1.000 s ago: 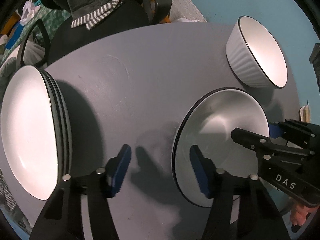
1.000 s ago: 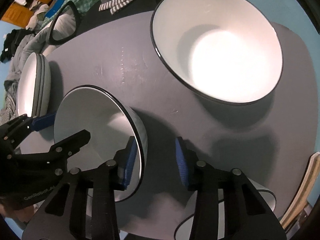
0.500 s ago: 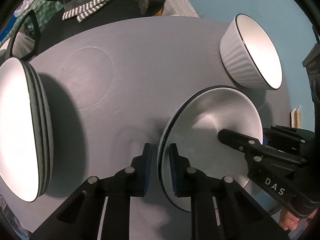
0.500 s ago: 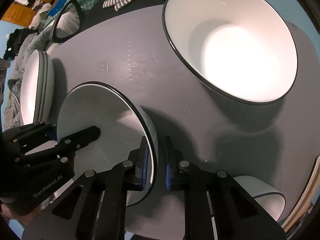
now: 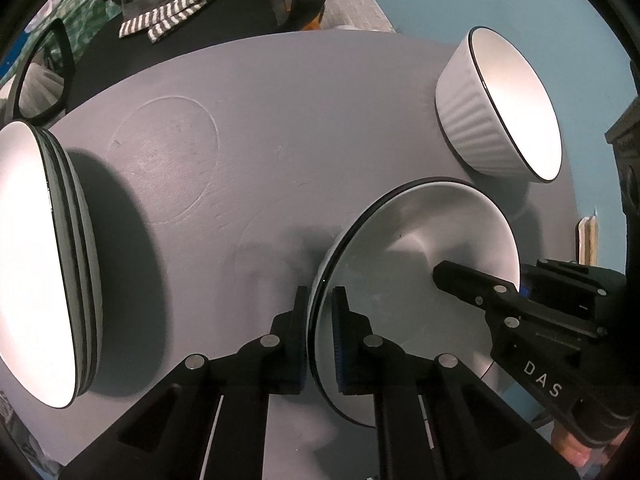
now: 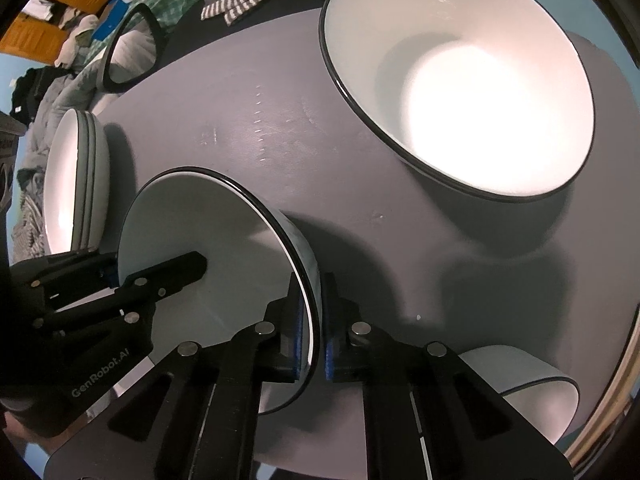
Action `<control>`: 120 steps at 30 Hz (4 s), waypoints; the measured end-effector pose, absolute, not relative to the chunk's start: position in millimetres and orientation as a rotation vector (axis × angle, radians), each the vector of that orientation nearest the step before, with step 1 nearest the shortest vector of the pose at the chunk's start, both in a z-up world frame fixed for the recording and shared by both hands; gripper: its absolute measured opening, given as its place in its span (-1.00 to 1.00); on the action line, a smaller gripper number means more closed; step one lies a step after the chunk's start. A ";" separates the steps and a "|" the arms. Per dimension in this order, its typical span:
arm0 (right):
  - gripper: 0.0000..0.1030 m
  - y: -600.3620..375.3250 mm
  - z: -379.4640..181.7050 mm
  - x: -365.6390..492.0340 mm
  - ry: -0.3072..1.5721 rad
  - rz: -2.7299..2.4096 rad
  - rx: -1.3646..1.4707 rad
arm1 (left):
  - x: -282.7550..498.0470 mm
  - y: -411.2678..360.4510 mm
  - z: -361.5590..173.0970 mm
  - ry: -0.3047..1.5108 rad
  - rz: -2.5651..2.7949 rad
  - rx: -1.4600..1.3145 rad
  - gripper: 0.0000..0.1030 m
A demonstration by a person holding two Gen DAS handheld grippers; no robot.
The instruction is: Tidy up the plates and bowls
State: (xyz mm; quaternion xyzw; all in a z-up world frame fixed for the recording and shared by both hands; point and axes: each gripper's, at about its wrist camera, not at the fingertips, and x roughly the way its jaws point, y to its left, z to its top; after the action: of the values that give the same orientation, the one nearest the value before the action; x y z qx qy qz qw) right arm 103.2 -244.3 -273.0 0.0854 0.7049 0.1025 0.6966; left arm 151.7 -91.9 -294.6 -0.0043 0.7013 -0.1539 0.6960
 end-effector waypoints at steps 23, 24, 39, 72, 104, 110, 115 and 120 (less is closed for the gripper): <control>-0.88 -240.9 -250.4 104.9 1.606 0.210 0.226 | 145.9 -101.8 -261.6 1.529 -0.401 0.069 -0.83; -0.88 -242.5 -247.7 105.0 1.602 0.208 0.230 | 146.6 -103.6 -258.2 1.524 -0.407 0.074 -0.83; -0.88 -255.4 -210.7 122.4 1.543 0.168 0.221 | 168.1 -125.9 -219.0 1.458 -0.453 0.087 -0.83; -0.88 -327.2 -209.9 187.6 1.547 0.092 0.266 | 237.2 -191.9 -222.9 1.451 -0.464 0.173 -0.83; -0.76 -336.6 -235.3 199.5 1.614 0.109 0.290 | 252.4 -199.1 -248.3 1.536 -0.444 0.139 -0.78; -0.69 -337.3 -236.4 198.5 1.613 0.123 0.313 | 251.8 -203.2 -247.8 1.552 -0.436 0.161 -0.64; -0.61 -337.5 -236.4 197.6 1.612 0.121 0.343 | 247.1 -211.7 -240.9 1.546 -0.408 0.225 -0.55; -0.60 -337.3 -235.1 196.5 1.600 0.106 0.349 | 246.4 -213.5 -232.2 1.505 -0.374 0.292 -0.42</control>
State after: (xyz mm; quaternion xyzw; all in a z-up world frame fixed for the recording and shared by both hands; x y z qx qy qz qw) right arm 196.5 -337.3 -235.1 0.1557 0.7131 0.0470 0.6820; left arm 246.4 -213.5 -232.2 0.1315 0.6770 -0.1683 0.7043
